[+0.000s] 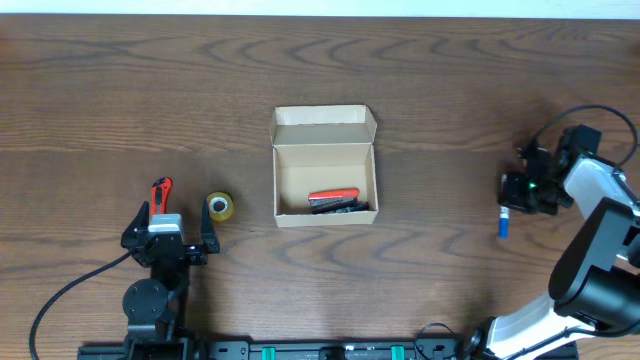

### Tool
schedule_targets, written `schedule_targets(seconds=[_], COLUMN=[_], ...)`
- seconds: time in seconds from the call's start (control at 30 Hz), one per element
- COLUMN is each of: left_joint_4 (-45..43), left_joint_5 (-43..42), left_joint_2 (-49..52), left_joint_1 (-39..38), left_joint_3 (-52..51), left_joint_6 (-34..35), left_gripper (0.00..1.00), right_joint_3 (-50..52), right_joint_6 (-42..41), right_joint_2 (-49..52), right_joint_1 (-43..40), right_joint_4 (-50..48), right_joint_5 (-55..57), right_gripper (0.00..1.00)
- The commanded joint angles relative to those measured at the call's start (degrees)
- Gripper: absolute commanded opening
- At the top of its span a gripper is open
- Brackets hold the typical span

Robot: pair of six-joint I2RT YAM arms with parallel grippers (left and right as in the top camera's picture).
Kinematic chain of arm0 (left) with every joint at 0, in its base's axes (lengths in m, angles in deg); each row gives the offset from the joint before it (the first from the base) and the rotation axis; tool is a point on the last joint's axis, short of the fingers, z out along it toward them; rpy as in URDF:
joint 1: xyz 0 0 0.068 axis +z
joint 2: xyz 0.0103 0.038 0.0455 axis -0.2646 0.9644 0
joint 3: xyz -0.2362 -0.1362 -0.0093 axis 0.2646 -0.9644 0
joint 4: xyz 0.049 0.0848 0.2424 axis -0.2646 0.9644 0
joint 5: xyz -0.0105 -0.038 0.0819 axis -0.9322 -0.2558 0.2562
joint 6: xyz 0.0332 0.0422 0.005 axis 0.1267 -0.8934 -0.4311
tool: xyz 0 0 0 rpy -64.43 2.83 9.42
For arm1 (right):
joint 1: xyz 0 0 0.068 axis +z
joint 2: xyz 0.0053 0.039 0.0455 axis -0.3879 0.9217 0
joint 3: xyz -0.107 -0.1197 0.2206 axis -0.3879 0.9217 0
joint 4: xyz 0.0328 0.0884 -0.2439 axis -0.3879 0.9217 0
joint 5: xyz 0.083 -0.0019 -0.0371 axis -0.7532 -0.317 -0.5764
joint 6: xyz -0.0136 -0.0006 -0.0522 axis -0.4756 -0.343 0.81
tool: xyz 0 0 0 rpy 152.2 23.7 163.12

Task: Pack container
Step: 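Carry the blue-capped marker into the box and release it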

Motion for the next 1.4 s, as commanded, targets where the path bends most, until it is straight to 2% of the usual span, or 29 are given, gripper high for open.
schedule_targets(seconds=[0.0,0.27,0.43,0.67,0.87,1.1,1.37], left_joint_4=[2.71,2.71,2.71,2.71,2.71,2.71,2.71], left_joint_5=[-0.7,-0.7,-0.7,-0.7,-0.7,-0.7,-0.7], left_joint_2=[-0.39,-0.39,-0.39,-0.39,-0.39,-0.39,-0.39], left_joint_1=[-0.07,-0.07,-0.07,-0.07,-0.07,-0.07,-0.07], left_joint_3=[-0.94,-0.94,-0.94,-0.94,-0.94,-0.94,-0.94], left_joint_6=[0.42,0.42,0.42,0.42,0.39,0.39,0.39], left_gripper=[0.95,0.95,0.95,0.95,0.95,0.95,0.95], right_joint_3=[-3.08,-14.64,-22.18,-23.78,-23.76,-23.74,-23.74], right_joint_6=[0.2,7.74,21.44,36.98,50.47,46.6,46.64], right_joint_2=[-2.16,-11.98,-13.27,-13.16,-11.74,-5.81,3.26], right_joint_1=[4.0,17.22,31.91,50.31,58.84,59.39,59.39], right_joint_4=[0.0,1.9,7.37,8.68,12.61,13.35,12.41], right_joint_5=[-5.55,-13.22,-13.18,-5.18,-3.82,-3.56,-3.82], right_gripper=[0.01,0.01,0.01,0.01,0.01,0.01,0.01])
